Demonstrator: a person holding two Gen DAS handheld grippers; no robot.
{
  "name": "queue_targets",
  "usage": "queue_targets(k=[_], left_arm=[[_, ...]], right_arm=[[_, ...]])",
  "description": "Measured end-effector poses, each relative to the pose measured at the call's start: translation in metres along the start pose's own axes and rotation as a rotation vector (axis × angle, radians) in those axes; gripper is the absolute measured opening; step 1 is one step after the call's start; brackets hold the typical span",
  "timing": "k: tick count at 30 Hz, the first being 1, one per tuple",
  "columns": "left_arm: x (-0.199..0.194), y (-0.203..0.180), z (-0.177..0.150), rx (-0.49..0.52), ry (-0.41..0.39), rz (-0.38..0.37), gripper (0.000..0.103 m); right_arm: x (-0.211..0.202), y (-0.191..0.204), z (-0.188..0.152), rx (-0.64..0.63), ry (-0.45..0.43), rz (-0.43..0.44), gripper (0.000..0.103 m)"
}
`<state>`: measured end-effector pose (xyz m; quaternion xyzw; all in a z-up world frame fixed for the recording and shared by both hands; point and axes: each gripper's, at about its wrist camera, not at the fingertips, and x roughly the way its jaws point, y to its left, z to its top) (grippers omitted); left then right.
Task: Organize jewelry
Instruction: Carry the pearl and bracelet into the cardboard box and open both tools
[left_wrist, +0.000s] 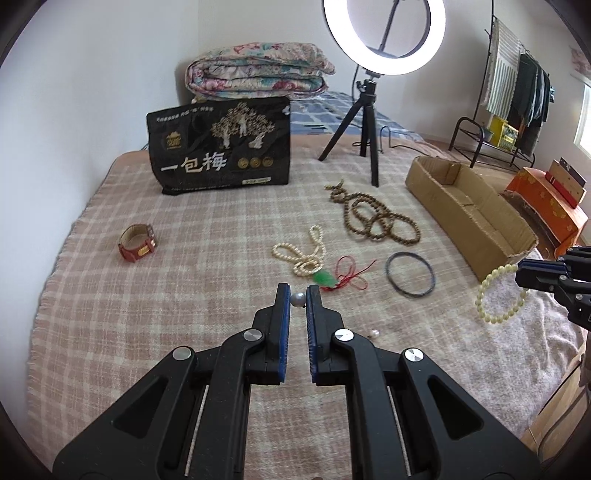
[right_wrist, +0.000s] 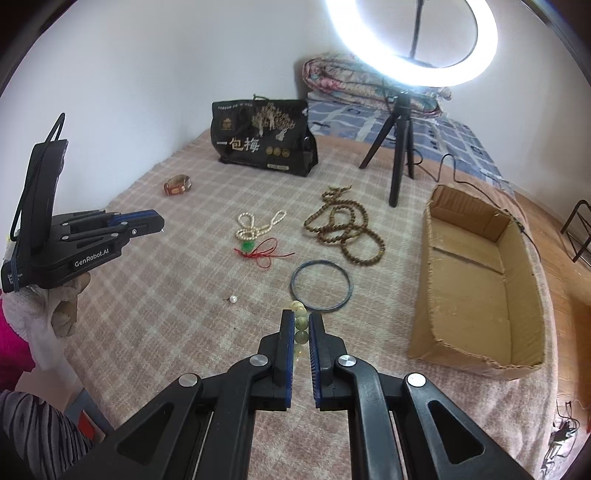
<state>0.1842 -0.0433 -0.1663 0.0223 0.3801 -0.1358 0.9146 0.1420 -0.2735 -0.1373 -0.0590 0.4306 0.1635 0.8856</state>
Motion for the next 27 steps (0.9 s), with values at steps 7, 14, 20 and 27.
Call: queue_targets(k=[7, 14, 20, 27], left_arm=[[-0.008, -0.035, 0.019, 0.049, -0.027, -0.046, 0.006], [-0.006, -0.077, 0.041, 0.105, -0.049, -0.096, 0.006], [0.01, -0.117, 0.058, 0.149, -0.047, -0.141, 0.006], [0.035, -0.162, 0.079, 0.186, -0.041, -0.185, 0.006]], right_arm=[[-0.034, -0.03, 0.003, 0.044, -0.05, -0.042, 0.005], [-0.063, -0.067, 0.004, 0.091, -0.102, -0.103, 0.005], [-0.075, -0.106, 0.004, 0.137, -0.119, -0.142, 0.005], [-0.071, -0.141, 0.003, 0.161, -0.111, -0.177, 0.005]])
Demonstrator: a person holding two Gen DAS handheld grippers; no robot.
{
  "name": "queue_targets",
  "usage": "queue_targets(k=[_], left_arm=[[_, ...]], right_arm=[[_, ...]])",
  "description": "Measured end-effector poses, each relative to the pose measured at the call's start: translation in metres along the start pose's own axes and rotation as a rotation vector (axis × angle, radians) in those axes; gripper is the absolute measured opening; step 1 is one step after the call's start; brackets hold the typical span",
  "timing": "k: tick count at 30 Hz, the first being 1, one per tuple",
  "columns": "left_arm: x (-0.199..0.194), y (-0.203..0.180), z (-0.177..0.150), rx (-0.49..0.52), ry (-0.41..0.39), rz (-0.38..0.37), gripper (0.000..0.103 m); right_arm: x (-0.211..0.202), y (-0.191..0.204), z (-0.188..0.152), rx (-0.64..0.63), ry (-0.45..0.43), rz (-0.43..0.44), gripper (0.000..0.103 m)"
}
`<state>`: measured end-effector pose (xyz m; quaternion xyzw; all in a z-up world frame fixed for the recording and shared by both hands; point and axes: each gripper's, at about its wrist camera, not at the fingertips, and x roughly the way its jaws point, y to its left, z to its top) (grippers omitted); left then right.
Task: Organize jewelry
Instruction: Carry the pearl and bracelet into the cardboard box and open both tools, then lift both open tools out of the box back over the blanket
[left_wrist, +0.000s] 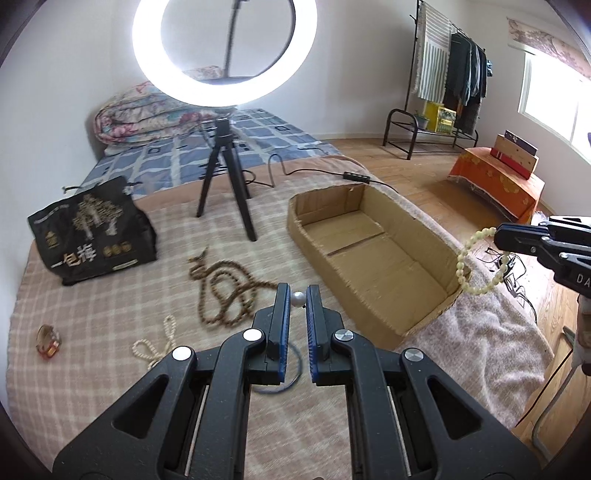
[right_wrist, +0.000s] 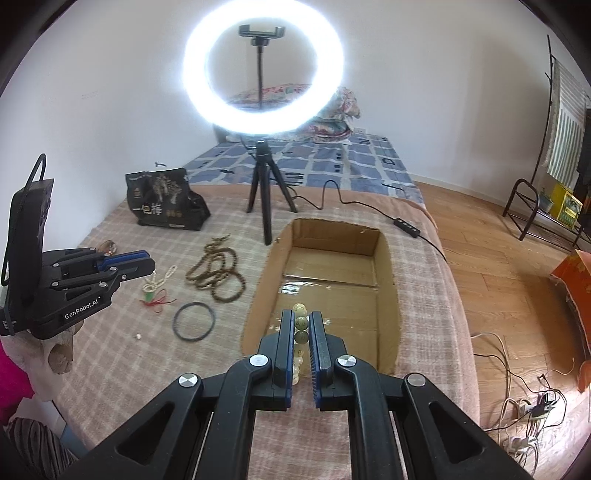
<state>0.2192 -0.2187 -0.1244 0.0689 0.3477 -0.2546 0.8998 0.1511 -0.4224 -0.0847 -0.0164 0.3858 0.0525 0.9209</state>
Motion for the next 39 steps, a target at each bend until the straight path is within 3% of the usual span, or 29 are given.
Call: queue_targets(k=[13, 27, 29, 30, 31, 33, 34, 36, 39], left_arm=[[0.076, -0.043, 0.029, 0.035, 0.045, -0.039, 0.006], [0.11, -0.048, 0.033, 0.031, 0.071, -0.018, 0.007], [0.112, -0.047, 0.035, 0.02, 0.071, -0.015, 0.008], [0.113, -0.046, 0.035, 0.017, 0.071, -0.013, 0.02], [0.113, -0.046, 0.035, 0.014, 0.07, -0.007, 0.047], [0.108, -0.044, 0.036, 0.008, 0.037, 0.004, 0.07], [0.106, -0.044, 0.036, 0.01, 0.023, 0.012, 0.071], [0.105, -0.044, 0.037, 0.019, 0.022, 0.023, 0.072], [0.102, -0.042, 0.037, 0.019, 0.02, 0.022, 0.08]], right_arm=[[0.039, -0.039, 0.004, 0.032, 0.026, -0.005, 0.005], [0.07, -0.061, -0.008, 0.087, 0.07, 0.026, 0.006], [0.071, -0.061, -0.009, 0.091, 0.07, 0.033, 0.013], [0.071, -0.061, -0.009, 0.091, 0.065, 0.03, 0.024], [0.07, -0.06, -0.01, 0.089, 0.06, 0.022, 0.036], [0.069, -0.059, -0.011, 0.085, 0.055, 0.016, 0.052], [0.068, -0.059, -0.012, 0.083, 0.054, 0.013, 0.067], [0.067, -0.057, -0.013, 0.083, 0.042, -0.001, 0.083], [0.064, -0.056, -0.015, 0.088, 0.035, -0.019, 0.094]])
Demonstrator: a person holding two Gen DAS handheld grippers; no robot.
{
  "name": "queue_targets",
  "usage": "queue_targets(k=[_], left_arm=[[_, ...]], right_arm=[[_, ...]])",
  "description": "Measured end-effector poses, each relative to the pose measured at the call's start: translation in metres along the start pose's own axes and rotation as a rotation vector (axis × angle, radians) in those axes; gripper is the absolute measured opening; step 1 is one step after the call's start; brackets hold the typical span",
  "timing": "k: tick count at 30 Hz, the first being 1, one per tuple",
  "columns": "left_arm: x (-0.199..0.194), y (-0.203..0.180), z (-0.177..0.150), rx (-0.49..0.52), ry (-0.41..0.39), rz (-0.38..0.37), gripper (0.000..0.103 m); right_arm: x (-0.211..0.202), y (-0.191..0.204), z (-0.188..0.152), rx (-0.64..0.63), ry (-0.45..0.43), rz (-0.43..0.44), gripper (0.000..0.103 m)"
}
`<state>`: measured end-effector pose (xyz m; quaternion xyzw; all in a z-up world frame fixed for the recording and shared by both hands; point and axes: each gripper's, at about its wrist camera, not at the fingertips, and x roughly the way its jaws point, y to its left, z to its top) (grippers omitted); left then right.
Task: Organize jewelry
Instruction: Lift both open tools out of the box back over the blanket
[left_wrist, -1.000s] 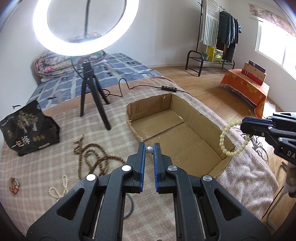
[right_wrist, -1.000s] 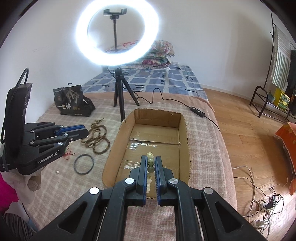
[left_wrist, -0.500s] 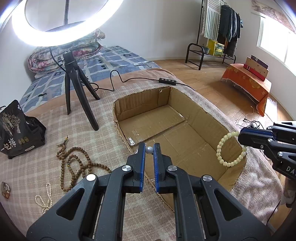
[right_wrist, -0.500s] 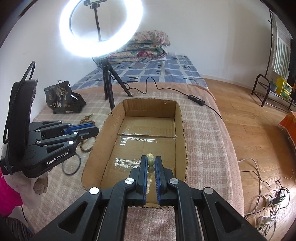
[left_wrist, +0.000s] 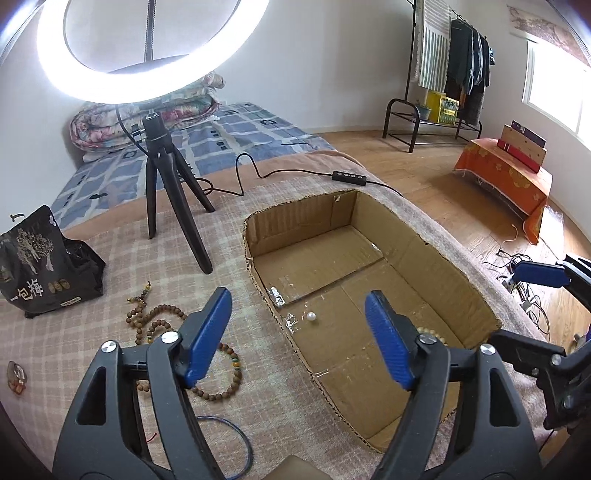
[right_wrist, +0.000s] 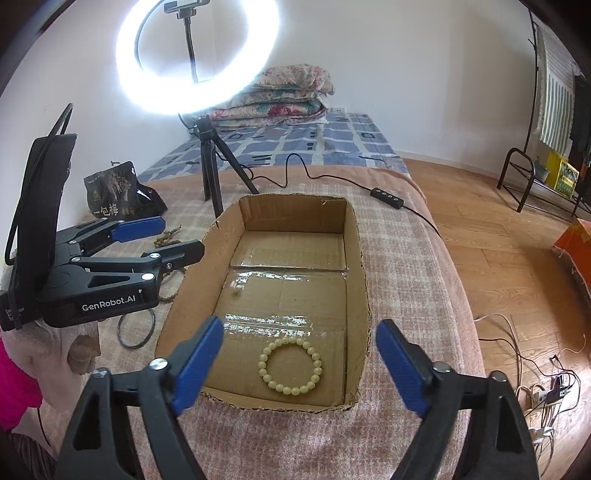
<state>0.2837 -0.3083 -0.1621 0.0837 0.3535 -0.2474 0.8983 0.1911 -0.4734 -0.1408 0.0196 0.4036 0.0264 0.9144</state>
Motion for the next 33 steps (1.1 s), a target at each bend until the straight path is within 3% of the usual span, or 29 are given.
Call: queue_targets(k=[3, 17, 33], left_arm=[[-0.004, 0.001, -0.001, 0.003, -0.006, 0.007, 0.08], [-0.042, 0.022, -0.001, -0.028, -0.04, 0.032, 0.082], [-0.103, 0.1, -0.021, -0.104, -0.077, 0.114, 0.082]], right_arm=[[-0.004, 0.0, 0.0, 0.015, -0.011, -0.018, 0.103], [-0.026, 0.019, -0.002, 0.018, -0.042, -0.054, 0.103], [-0.04, 0.087, 0.007, -0.103, -0.112, -0.01, 0.103]])
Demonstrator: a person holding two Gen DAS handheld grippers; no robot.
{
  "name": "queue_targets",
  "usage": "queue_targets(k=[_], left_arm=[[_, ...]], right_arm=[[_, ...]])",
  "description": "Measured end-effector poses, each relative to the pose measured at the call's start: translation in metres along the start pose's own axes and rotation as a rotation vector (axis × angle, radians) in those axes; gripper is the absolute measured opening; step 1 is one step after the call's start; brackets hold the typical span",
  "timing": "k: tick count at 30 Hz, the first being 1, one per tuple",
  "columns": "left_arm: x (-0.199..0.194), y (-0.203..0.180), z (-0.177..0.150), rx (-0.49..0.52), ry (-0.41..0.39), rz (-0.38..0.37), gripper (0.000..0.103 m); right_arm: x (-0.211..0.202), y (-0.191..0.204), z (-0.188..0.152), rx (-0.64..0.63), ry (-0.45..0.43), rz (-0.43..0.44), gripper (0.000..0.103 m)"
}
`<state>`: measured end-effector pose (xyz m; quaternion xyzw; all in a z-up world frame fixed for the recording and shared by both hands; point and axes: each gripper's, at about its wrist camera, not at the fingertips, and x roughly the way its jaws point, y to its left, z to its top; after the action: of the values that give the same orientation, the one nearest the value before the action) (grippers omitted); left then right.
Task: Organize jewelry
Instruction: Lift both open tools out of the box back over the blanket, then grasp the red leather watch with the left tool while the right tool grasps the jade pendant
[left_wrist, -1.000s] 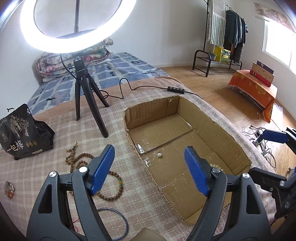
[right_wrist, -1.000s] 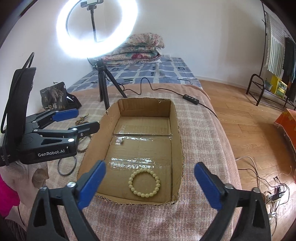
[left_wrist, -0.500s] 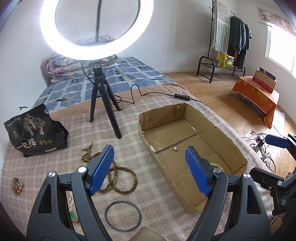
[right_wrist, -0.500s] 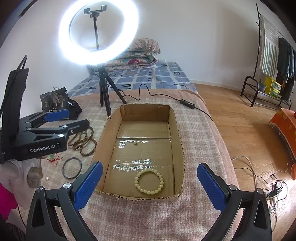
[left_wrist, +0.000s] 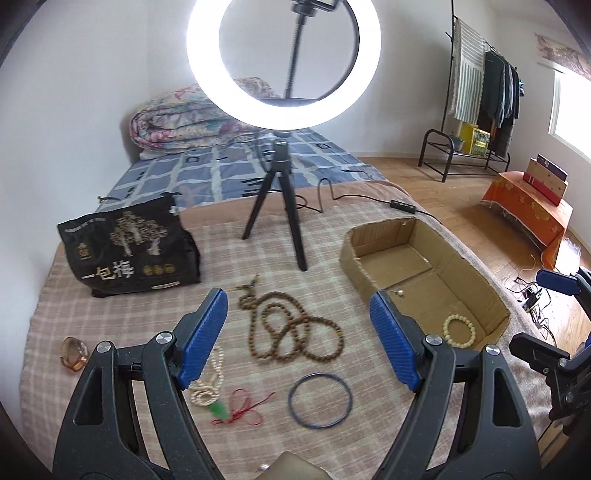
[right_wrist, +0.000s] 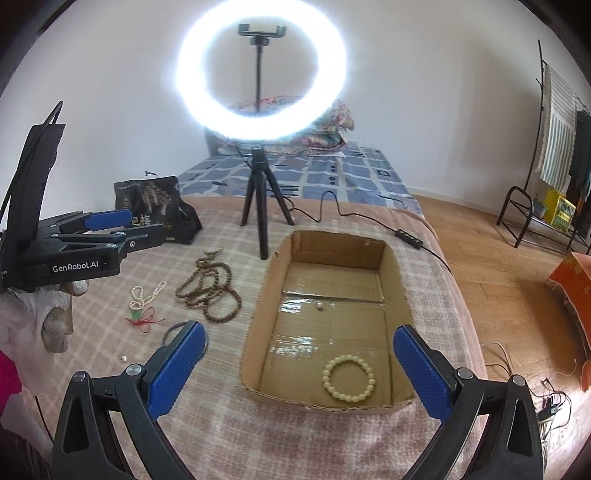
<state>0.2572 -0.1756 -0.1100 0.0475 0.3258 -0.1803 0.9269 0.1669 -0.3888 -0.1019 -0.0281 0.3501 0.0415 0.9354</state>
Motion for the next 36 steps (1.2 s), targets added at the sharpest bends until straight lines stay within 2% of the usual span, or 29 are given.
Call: queue_targets(k=[7, 21, 26, 36], left_arm=[[-0.02, 0.052, -0.011, -0.045, -0.007, 0.055, 0.082], [-0.045, 0.165, -0.045, -0.172, 0.017, 0.191, 0.082], [-0.05, 0.204, -0.063, -0.213, 0.018, 0.237, 0.091], [-0.031, 0.263, -0.097, -0.267, 0.082, 0.318, 0.092]], right_arm=[[0.007, 0.033, 0.01, -0.047, 0.011, 0.029, 0.103], [0.034, 0.107, 0.028, -0.155, 0.054, 0.151, 0.103], [0.053, 0.136, 0.03, -0.206, 0.09, 0.201, 0.102], [0.097, 0.177, 0.027, -0.263, 0.171, 0.283, 0.096]])
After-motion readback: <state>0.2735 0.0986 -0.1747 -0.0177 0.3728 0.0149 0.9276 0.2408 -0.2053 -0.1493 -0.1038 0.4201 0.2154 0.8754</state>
